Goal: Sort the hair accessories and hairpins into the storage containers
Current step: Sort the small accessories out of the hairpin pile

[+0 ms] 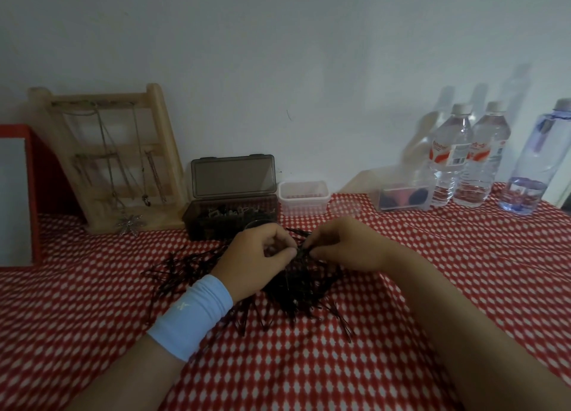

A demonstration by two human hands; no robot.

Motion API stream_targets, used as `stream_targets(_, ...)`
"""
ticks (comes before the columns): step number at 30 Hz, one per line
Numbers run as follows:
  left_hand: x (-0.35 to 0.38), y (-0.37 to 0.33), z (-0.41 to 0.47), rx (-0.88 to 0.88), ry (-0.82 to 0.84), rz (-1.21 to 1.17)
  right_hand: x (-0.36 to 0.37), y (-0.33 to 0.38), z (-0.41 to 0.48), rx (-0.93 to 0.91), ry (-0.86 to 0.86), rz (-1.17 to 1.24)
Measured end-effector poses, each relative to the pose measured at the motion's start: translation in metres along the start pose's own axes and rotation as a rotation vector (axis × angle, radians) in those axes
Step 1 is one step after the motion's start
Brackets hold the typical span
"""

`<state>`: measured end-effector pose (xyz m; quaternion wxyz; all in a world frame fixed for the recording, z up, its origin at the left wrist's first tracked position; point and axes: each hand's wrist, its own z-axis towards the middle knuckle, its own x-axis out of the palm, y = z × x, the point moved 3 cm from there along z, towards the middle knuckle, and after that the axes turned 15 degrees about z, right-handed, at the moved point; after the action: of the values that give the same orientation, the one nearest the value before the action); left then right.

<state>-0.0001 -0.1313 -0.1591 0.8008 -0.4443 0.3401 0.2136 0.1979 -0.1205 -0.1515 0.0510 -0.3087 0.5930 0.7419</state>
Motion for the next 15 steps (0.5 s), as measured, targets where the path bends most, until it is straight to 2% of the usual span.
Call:
stream_targets(3, 0.002, -0.003, 0.0, 0.027, 0.014, -0.024, -0.006, 0.002, -0.002, -0.004, -0.03, 0.029)
stream_targets(10, 0.01, -0.004, -0.002, 0.105, 0.132, 0.199, -0.003, -0.001, -0.003, 0.111, 0.053, -0.108)
stream_targets(15, 0.009, -0.002, -0.001, 0.12, 0.097, 0.241, 0.004, 0.0, -0.004, 0.064, 0.18, -0.228)
